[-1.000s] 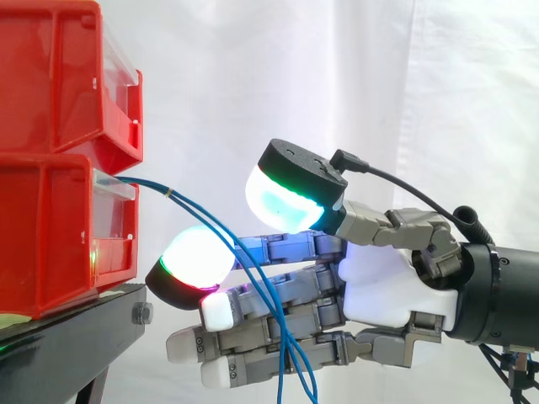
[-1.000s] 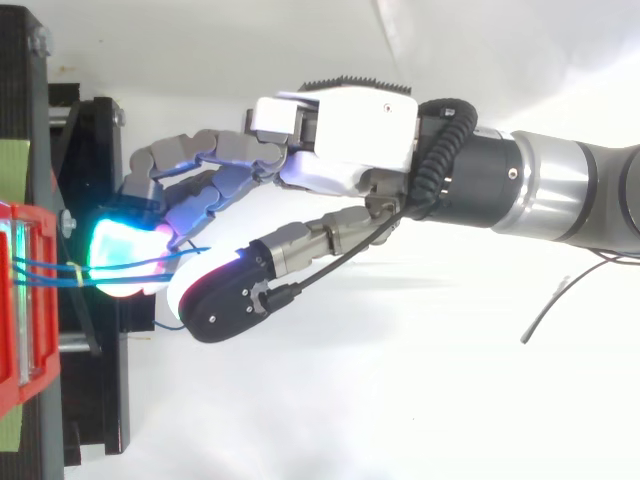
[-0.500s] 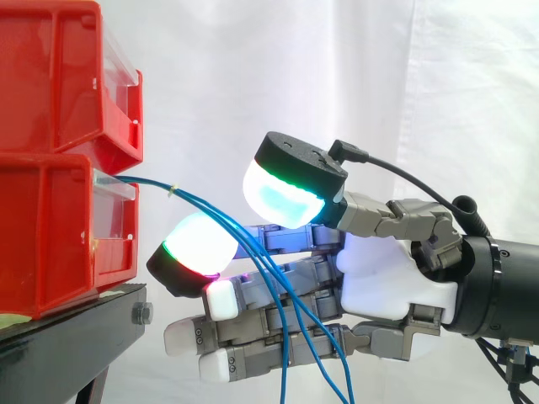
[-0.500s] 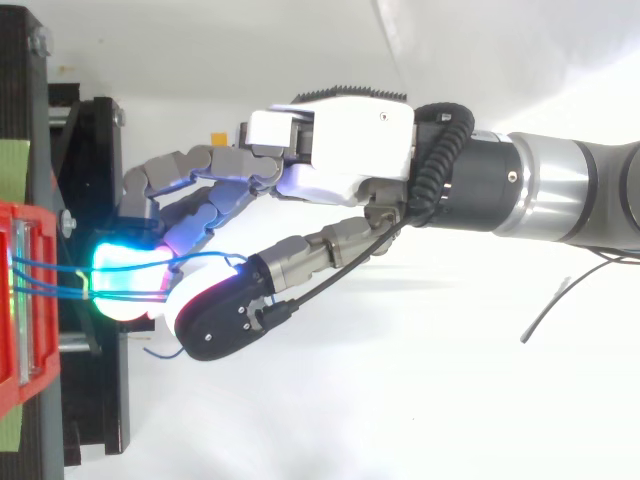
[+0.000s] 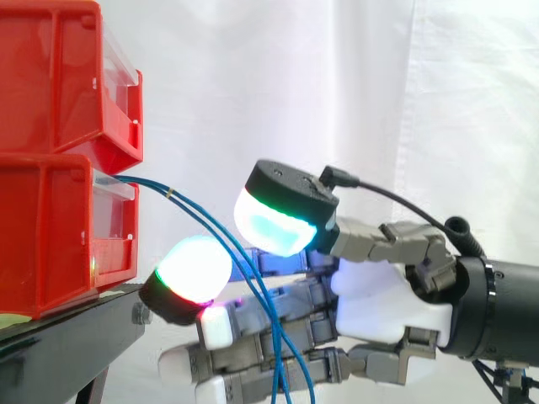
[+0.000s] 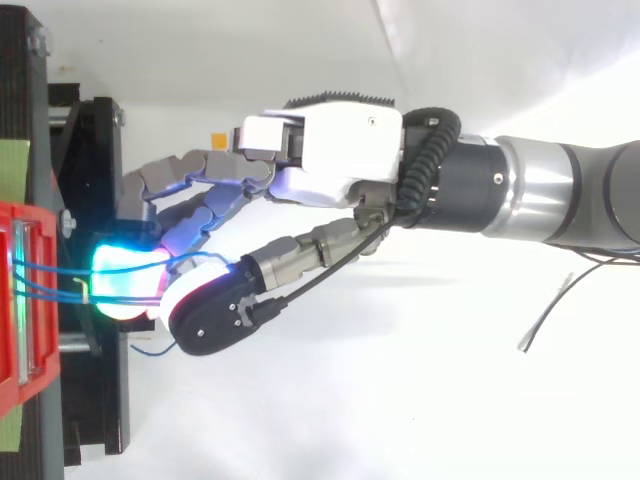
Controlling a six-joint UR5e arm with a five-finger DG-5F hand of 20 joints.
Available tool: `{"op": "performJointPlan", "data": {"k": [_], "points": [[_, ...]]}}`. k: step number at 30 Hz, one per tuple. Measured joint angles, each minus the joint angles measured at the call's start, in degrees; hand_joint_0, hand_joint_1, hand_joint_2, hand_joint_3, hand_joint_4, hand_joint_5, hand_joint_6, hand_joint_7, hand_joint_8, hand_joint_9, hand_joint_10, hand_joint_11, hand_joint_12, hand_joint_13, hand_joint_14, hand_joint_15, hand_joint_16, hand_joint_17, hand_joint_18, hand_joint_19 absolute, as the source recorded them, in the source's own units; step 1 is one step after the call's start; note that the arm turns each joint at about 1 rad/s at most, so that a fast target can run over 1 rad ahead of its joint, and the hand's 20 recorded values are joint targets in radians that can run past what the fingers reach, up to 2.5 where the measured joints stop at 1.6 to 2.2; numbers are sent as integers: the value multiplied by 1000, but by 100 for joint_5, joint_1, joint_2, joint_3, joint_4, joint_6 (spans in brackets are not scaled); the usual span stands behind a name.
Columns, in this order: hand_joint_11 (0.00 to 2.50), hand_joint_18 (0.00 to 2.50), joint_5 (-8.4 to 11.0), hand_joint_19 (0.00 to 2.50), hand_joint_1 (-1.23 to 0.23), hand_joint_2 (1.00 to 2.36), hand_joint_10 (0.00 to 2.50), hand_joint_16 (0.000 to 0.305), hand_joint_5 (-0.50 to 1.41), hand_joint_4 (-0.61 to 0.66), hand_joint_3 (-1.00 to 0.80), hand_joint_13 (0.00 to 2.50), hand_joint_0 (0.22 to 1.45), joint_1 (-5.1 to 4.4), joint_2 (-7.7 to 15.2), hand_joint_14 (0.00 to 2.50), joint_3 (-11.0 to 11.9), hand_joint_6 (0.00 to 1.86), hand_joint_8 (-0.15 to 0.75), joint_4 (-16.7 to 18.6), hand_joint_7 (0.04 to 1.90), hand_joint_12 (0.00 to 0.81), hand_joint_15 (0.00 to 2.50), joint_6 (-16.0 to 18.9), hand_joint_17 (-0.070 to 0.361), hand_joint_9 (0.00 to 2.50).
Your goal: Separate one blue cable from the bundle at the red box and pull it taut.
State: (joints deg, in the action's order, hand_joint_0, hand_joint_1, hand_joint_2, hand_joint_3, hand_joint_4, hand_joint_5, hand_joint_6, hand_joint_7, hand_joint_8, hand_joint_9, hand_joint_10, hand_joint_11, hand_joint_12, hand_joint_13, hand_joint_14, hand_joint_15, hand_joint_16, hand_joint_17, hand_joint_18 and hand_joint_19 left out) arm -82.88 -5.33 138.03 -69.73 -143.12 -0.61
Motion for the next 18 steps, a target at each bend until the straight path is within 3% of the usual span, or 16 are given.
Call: {"op": "performJointPlan", "data": {"k": [11,18], "points": [[678,512,-88,372,-667,1007,12,36,-158,179,-391,693,556,16,30,13,77,511,325,-54,1175,351,398,89,81,739],[685,525,-260,380,-676,1009,12,36,-159,173,-363,700,570,40,28,15,182,526,323,-86,1160,350,404,96,80,748]]}}
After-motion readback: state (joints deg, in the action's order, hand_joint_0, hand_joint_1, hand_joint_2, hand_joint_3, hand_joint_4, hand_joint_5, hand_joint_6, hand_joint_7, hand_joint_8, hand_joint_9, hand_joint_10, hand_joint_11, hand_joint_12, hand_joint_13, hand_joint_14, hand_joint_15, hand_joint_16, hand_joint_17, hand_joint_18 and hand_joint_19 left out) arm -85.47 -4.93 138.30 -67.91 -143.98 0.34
